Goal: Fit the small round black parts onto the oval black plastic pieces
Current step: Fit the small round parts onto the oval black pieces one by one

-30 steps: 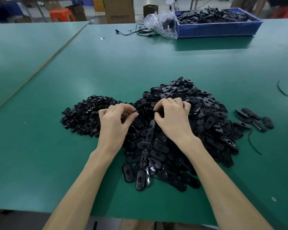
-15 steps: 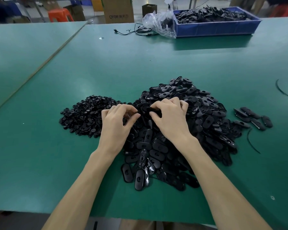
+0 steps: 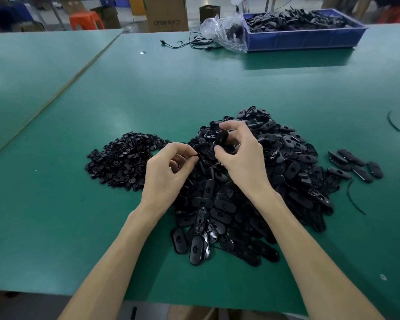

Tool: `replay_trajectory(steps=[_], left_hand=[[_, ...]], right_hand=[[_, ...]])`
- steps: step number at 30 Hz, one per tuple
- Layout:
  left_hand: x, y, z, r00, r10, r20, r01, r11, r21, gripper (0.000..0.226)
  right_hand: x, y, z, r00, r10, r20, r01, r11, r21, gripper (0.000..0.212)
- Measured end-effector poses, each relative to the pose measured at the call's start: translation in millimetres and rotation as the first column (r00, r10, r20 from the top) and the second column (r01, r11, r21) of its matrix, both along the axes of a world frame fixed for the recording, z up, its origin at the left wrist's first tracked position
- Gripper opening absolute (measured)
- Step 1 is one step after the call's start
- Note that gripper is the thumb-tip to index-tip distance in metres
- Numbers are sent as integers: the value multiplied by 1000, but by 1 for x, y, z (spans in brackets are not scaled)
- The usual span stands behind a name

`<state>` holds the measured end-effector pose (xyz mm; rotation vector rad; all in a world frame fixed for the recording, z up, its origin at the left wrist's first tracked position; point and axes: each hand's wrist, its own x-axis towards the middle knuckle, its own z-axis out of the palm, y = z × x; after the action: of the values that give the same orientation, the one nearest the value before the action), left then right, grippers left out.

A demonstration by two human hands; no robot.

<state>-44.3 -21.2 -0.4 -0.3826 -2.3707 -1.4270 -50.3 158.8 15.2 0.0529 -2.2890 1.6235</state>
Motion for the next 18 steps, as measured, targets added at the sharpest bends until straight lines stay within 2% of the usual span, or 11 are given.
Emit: replay_trajectory(steps=[3, 8, 14, 18], left_hand=[[1, 2, 0, 999, -16, 37, 15, 1000, 27, 11], [0, 1, 1, 996, -19, 85, 11, 995, 96, 9], [-2, -1, 2, 994, -16, 110, -3, 986, 166, 10], [-2, 0, 2, 993, -28, 110, 9, 984, 176, 8]], right_hand=[[-2, 2, -1, 1000, 28, 12, -28, 998, -49, 43], [-4, 4, -3, 996, 53, 75, -48, 996, -76, 35], [-3, 3, -4, 986, 63, 153, -57, 998, -37, 56], [-3, 4, -4, 986, 65, 154, -62, 998, -26, 57]])
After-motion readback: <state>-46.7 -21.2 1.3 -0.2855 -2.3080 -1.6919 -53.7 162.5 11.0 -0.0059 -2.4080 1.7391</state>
